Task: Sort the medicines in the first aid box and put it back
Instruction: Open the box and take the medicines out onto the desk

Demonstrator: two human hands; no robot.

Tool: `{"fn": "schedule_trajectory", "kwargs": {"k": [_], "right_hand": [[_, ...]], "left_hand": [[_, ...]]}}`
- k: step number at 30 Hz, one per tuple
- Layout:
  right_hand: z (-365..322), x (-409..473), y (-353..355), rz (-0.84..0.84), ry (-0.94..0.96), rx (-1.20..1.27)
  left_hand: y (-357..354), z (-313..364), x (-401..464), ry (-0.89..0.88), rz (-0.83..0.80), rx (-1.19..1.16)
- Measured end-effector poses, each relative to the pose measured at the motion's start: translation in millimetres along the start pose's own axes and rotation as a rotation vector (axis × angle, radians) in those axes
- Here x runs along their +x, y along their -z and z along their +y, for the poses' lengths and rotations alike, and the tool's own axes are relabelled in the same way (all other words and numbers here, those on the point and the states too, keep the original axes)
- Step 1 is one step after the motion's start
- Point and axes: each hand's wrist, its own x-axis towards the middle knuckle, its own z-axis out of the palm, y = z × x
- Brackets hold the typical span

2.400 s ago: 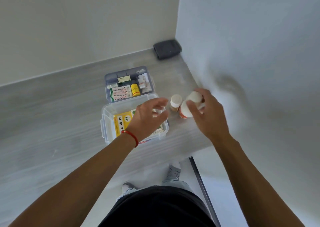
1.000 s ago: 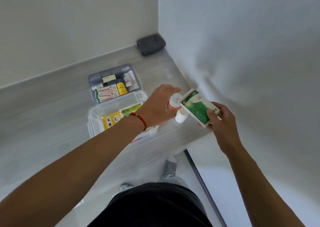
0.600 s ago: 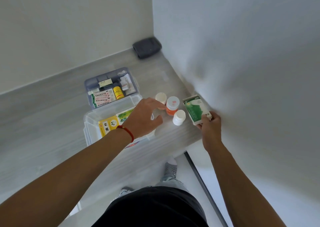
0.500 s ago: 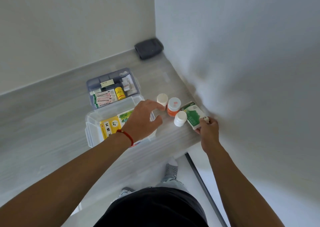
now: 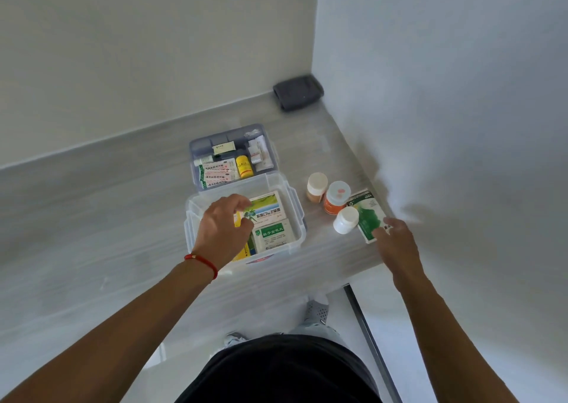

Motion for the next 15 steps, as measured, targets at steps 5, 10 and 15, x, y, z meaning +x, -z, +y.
{"fn": "schedule_trajectory", "kwargs": {"k": [5, 10, 15], "right_hand": [[-68.6, -46.0, 2.0, -0.086, 0.385, -0.045], [-122.7, -75.5, -60.2, -0.560, 0.550, -0.189], [-128.3, -64.6, -129.7, -0.622, 0.509, -0.694]], "left_hand": [[6.3, -25.3, -1.7, 0.190, -0.165, 0.100], [7.3, -33.0, 5.9, 0.340, -0.264, 0.033], [6.1, -36.8, 11.5, 0.387, -0.368, -0.013]]}}
